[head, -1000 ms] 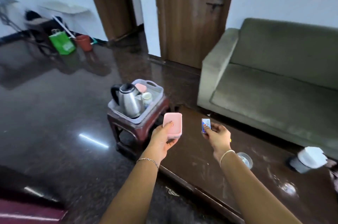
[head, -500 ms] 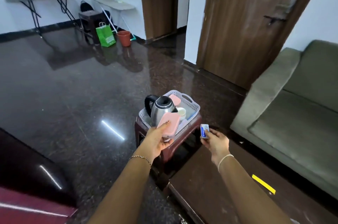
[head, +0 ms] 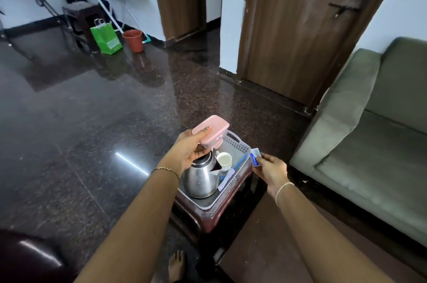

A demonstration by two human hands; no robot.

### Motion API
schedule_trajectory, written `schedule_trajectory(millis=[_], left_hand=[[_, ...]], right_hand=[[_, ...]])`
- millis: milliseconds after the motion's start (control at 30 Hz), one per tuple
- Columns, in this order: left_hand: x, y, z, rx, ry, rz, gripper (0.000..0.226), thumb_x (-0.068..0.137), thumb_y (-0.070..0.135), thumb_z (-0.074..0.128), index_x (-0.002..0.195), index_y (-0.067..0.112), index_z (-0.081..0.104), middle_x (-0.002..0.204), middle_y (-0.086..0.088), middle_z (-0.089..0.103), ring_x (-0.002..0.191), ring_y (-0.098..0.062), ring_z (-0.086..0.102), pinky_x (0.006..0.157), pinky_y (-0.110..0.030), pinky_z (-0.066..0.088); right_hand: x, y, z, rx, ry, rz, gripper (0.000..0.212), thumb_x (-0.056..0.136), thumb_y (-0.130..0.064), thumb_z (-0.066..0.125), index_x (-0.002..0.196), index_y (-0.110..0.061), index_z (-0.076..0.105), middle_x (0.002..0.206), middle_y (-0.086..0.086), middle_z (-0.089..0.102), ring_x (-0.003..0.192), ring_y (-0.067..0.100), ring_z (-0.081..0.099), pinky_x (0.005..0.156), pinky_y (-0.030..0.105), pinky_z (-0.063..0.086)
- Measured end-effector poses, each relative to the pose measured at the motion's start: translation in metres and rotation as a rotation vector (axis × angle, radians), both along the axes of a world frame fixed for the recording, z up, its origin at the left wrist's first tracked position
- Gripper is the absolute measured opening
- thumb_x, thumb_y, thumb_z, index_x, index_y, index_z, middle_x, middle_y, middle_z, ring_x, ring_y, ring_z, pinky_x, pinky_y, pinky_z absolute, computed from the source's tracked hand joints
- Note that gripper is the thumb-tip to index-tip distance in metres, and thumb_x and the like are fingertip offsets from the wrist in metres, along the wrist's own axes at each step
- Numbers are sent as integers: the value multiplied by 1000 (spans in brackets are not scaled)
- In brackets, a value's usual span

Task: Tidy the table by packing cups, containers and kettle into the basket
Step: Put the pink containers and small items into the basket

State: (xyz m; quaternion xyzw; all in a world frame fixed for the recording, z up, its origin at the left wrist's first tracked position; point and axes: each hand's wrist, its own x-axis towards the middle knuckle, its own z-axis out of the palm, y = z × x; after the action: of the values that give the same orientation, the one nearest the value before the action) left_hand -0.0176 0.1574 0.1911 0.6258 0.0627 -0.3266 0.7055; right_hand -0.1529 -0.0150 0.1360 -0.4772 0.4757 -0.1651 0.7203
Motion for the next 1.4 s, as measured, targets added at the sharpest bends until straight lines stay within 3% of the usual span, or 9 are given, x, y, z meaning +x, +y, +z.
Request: schedule_trajectory(millis=[500, 633, 733, 800, 900, 933, 1100, 1267, 1400], left_hand=[[166, -91, -102, 412, -10, -434, 21, 86, -2, 68, 79, 15, 57, 86, -11, 64, 73, -19, 59, 62, -29, 49], [180, -107, -141, 507, -118, -470, 30, 81, 5, 75, 106, 3, 58, 111, -20, 66, 86, -23, 58, 66, -31, 48], [187, -118, -166, 539, -171, -525, 43, 81, 6, 76, 120, 2, 57, 114, -15, 65, 90, -28, 62, 50, -18, 52], [189, -122, -183, 579, -212, -556, 41, 82, 9, 75, 119, 4, 59, 111, -11, 66, 91, -28, 64, 46, -18, 52], [189, -131, -208, 655, -264, -589, 31, 84, 13, 73, 113, 6, 64, 113, -14, 69, 98, -30, 66, 83, -36, 57], [188, -133, -214, 665, -271, -580, 29, 84, 14, 73, 111, 6, 65, 112, -15, 70, 96, -30, 66, 85, -36, 56], [188, -152, -231, 675, -235, -554, 17, 80, 19, 75, 94, 14, 66, 95, -13, 72, 77, -27, 69, 70, -43, 62], [184, -168, -231, 718, -274, -547, 13, 77, 28, 77, 75, 17, 69, 68, -1, 65, 55, -15, 57, 43, -19, 40], [180, -171, -235, 781, -331, -597, 34, 76, 26, 76, 52, 15, 56, 71, -11, 69, 63, -24, 61, 60, -28, 48]], right_hand=[[97, -15, -76, 76, 173, -360, 6, 83, -3, 70, 87, -4, 65, 72, 6, 65, 57, 8, 58, 51, 16, 54], [111, -11, -110, 40, 278, -414, 9, 79, -7, 75, 84, -7, 67, 80, 10, 69, 67, 16, 62, 74, 31, 59], [124, -13, -135, 24, 325, -436, 15, 78, -4, 75, 91, -4, 69, 81, 10, 71, 72, 20, 66, 84, 39, 58], [130, -15, -147, 11, 351, -406, 23, 77, -5, 75, 99, -4, 68, 86, 11, 73, 79, 25, 70, 87, 43, 57], [137, -18, -161, -102, 462, -308, 35, 75, -11, 75, 108, -17, 65, 87, 5, 72, 87, 26, 71, 88, 43, 56], [138, -18, -163, -155, 498, -253, 40, 75, -13, 73, 113, -22, 64, 86, 1, 71, 87, 24, 70, 88, 40, 55], [147, -29, -177, -382, 645, 32, 39, 82, -14, 61, 119, -25, 59, 98, 4, 70, 94, 27, 64, 76, 30, 48], [154, -38, -178, -656, 795, 182, 27, 88, -23, 57, 115, -23, 58, 98, 10, 70, 92, 35, 63, 66, 32, 41], [154, -39, -181, -796, 903, 275, 21, 90, -31, 53, 110, -24, 56, 92, 6, 71, 87, 33, 65, 61, 33, 42]])
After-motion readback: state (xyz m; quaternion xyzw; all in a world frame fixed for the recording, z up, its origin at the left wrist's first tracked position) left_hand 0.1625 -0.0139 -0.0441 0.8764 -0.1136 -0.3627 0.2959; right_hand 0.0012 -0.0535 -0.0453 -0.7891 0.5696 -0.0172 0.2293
